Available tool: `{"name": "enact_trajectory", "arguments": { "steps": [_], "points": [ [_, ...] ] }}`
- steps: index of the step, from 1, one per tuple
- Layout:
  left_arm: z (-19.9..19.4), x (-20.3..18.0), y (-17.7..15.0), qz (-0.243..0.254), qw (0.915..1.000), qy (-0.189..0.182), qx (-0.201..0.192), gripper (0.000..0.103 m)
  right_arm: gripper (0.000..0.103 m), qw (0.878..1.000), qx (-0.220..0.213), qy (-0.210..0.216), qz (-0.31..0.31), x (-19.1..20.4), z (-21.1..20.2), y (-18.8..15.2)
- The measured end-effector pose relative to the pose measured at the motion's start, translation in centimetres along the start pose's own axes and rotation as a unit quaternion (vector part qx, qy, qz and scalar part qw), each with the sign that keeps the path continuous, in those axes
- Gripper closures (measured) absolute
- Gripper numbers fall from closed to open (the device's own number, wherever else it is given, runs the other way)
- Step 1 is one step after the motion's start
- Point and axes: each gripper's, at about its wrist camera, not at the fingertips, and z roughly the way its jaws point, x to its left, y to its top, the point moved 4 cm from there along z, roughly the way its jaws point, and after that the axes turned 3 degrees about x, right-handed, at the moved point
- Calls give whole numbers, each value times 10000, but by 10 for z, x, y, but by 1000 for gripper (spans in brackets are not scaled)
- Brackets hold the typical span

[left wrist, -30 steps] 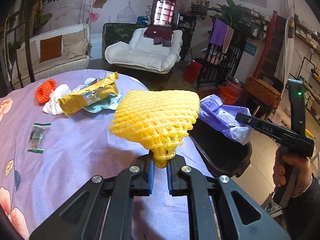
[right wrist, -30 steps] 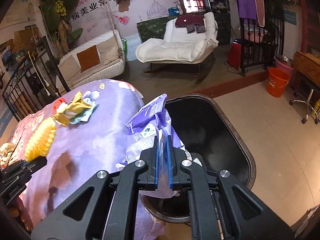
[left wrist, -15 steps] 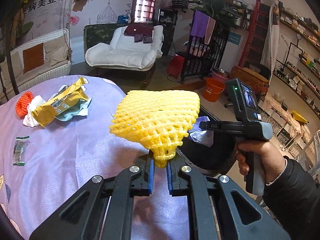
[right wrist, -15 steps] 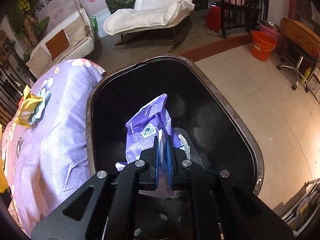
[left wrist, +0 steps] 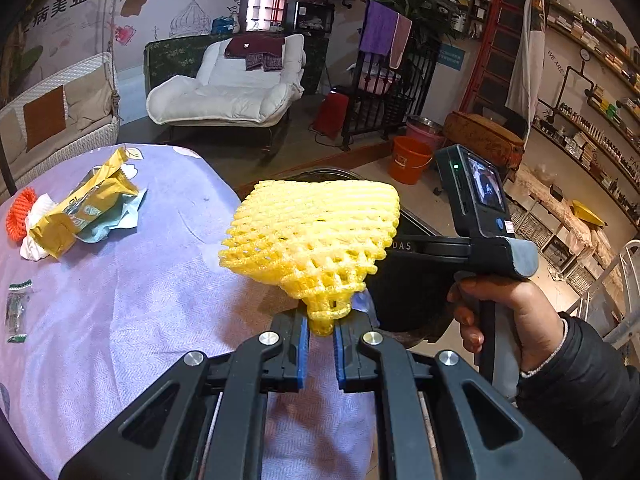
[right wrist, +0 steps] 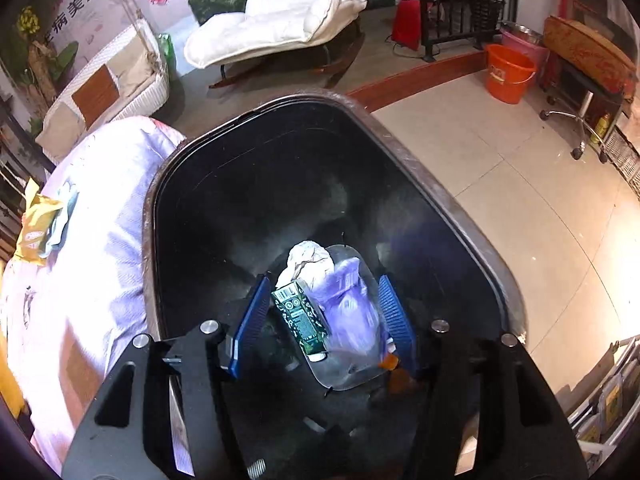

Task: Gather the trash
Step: 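Lower the yellow foam net into the bin and open the left gripper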

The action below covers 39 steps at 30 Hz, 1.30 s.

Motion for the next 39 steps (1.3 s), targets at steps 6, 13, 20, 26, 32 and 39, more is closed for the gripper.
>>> {"name": "enact_trajectory", "arguments": {
  "steps": [6, 13, 20, 26, 32, 39],
  "points": [
    [23, -17, 9, 170, 9992, -248, 249, 92, 42, 9987, -460, 36, 213, -17, -38, -16],
    [52, -31, 11, 260, 9972, -421, 563, 92, 32, 9921, -1107, -160, 570, -47, -82, -11],
    [86, -41, 13, 321, 9938, -494, 946, 92, 32, 9884, -1234, -227, 860, -65, -93, -15],
    [109, -50, 18, 368, 9910, -523, 1178, 92, 32, 9866, -1266, -244, 997, -77, -100, -18],
    [130, -51, 20, 373, 9880, -511, 1412, 91, 30, 9855, -1317, -215, 1048, -81, -104, -19],
    [138, -54, 25, 372, 9887, -409, 1394, 41, 28, 9839, -1390, -330, 1071, -85, -104, -17]
  ]
}}
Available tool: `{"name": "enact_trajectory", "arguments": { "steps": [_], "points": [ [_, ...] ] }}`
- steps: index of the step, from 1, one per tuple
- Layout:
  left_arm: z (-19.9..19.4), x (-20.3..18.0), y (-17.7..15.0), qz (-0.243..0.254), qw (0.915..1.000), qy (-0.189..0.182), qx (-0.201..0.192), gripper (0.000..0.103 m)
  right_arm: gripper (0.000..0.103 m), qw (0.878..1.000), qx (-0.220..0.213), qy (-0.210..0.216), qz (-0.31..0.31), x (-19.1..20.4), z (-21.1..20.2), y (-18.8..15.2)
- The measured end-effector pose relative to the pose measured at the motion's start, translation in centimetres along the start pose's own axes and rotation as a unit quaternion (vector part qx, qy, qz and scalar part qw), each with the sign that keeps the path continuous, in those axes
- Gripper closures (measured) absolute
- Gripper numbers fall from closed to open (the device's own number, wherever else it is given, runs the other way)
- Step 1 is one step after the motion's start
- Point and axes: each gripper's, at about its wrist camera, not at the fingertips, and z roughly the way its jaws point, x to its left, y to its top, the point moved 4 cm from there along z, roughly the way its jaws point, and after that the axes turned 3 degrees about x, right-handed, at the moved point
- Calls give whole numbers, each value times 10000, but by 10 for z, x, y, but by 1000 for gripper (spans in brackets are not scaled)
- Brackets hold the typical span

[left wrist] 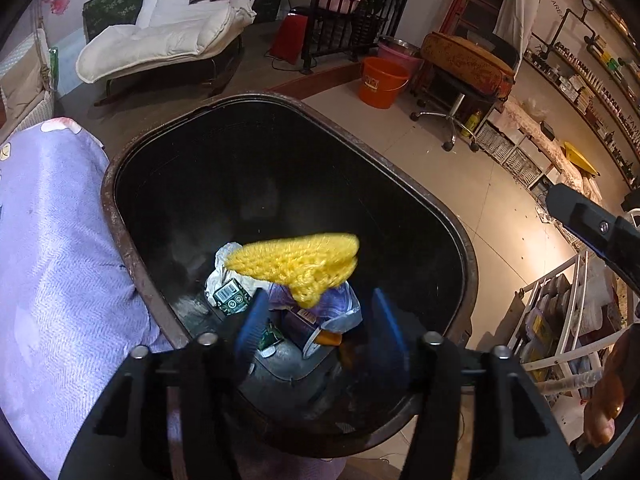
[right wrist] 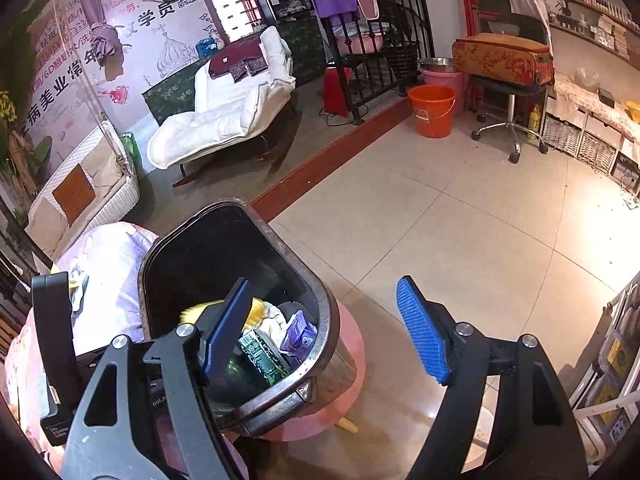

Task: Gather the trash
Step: 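Lower the yellow foam net into the bin and open the left gripper, then grasp the clear snack packet with the left gripper while the right grasps the yellow Oreo wrapper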

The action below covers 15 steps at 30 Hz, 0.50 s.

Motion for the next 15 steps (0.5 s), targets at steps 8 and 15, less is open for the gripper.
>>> {"name": "enact_trajectory", "arguments": {
  "steps": [8, 15],
  "points": [
    [-6, -6, 2, 157, 9998, 84, -132, 32, 25, 9999, 0, -65, 90, -10, 2, 3],
    [-28, -4, -9, -53, 9991, 44, -412, 26, 24, 10000, 58, 36, 72, -6, 4, 2]
  ]
}}
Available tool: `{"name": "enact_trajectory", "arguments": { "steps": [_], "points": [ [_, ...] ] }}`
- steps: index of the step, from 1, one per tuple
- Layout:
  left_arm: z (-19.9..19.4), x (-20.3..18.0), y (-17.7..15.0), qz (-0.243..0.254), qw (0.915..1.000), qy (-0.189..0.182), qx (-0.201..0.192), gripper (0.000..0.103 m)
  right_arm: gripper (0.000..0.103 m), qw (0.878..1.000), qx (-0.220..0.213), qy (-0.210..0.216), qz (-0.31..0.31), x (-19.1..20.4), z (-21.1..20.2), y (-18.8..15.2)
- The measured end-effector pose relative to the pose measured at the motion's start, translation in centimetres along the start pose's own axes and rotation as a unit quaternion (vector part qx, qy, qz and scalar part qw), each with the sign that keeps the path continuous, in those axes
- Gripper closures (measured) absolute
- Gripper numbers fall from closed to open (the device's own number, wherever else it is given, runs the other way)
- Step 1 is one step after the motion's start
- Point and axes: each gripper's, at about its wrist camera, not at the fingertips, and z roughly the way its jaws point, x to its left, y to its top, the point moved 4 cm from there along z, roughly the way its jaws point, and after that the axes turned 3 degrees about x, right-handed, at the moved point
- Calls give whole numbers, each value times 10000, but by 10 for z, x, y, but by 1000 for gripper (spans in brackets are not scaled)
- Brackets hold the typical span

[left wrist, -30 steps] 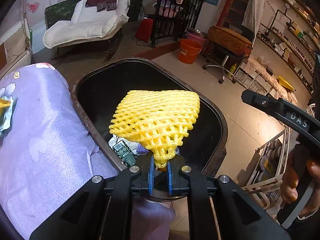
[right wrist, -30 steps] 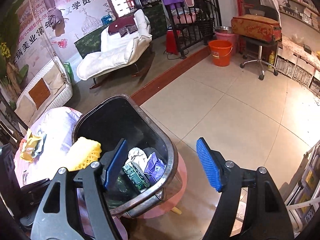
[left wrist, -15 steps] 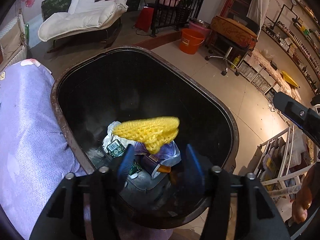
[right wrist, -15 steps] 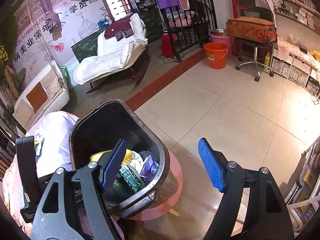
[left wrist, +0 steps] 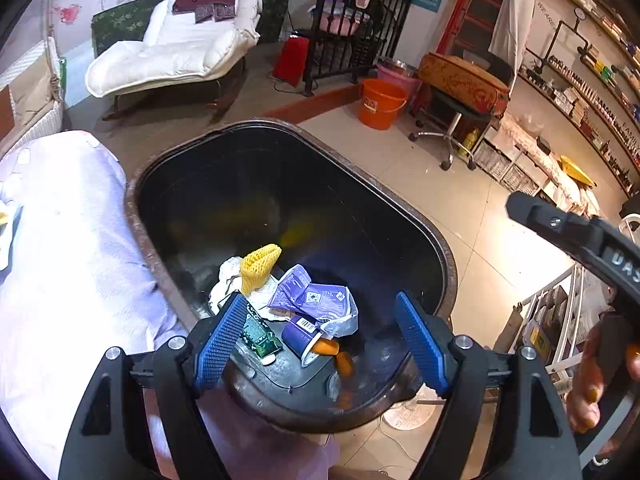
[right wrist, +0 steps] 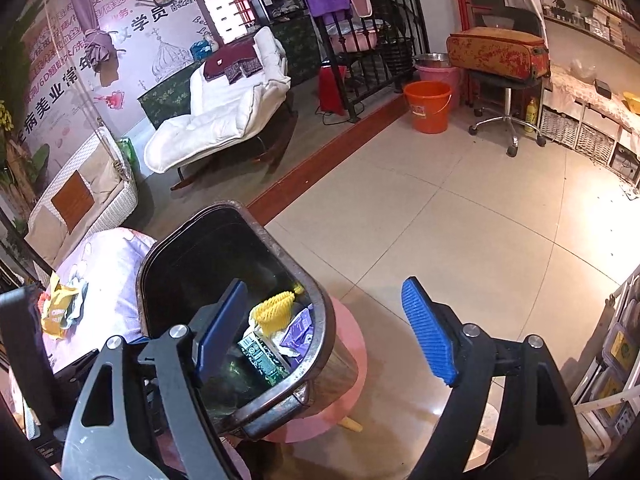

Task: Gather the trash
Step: 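Grasp the clear snack packet with the left gripper while the right grasps the yellow Oreo wrapper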

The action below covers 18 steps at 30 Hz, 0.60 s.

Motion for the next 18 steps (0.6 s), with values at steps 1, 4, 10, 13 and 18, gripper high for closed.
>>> {"name": "enact_trajectory", "arguments": {
  "steps": [1, 4, 10, 13, 18],
  "points": [
    [-4, 0, -2, 7, 10000, 33, -25, 26, 24, 10000, 18, 15, -40, 3, 0, -1],
    [-21, 3, -11, 36, 9997, 222, -101, 25, 24, 9997, -5, 33, -243, 16, -2, -3],
    [-62, 35, -31, -364, 9966, 548, -494, 22, 24, 9964, 38, 155, -831, 58, 3, -12],
    [-84, 61, -44, -529, 9926, 867, -658, 21, 24, 9930, 211, 482, -1055, 87, 5, -21],
    [-117, 122, -65, -1186, 9819, 1294, -715, 21, 24, 9833, 561, 1145, -1299, 131, 10, -34]
  ]
}}
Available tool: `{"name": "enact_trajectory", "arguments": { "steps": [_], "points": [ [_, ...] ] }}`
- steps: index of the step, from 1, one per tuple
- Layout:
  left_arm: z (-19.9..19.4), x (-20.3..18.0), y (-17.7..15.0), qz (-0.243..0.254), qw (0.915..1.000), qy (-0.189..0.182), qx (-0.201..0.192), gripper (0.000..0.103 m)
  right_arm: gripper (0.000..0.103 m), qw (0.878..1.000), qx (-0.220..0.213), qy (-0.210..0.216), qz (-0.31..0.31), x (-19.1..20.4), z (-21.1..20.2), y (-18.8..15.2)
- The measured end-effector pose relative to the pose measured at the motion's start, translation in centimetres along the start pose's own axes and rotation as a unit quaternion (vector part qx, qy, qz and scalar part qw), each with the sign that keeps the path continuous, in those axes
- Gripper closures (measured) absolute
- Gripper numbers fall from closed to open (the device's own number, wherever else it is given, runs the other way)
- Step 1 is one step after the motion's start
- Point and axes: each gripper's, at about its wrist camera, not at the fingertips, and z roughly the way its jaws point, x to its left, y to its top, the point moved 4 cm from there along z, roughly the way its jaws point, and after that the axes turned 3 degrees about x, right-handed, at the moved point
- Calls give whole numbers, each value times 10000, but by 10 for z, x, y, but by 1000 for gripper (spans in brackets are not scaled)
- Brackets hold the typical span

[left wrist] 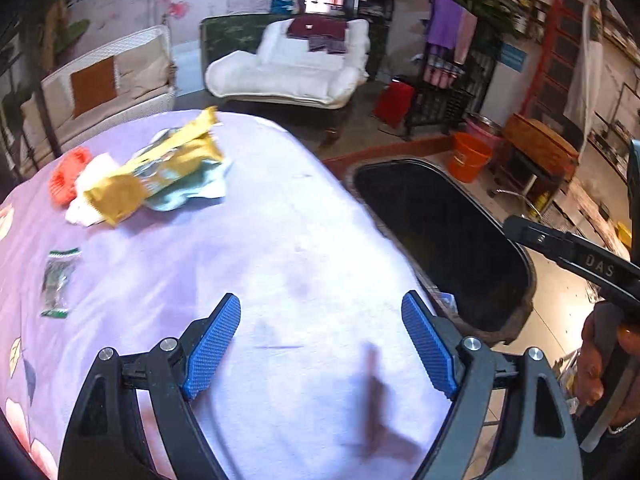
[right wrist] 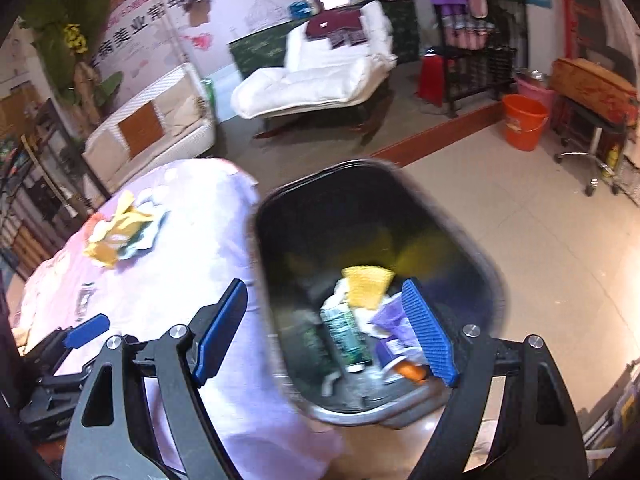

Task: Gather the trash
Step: 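Grasp the clear snack packet with the left gripper while the right grasps the yellow Oreo wrapper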

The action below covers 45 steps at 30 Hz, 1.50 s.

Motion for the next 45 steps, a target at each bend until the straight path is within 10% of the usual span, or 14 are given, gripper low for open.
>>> {"name": "enact_trajectory", "arguments": {
  "steps": [14, 30, 45],
  "points": [
    [-29, 168, -23, -1108, 9837, 1412, 79, 21, 24, 9857, 592, 1272, -930, 153, 33, 0],
    [11, 242, -12, -1602, 9772, 1200, 705, 21, 24, 9763, 1460, 1571, -290, 283, 125, 35],
    [17, 247, -3, -1644, 9781, 1148, 551, 44, 75, 9819, 1529, 1118, 15, 282, 157, 39]
  ]
}}
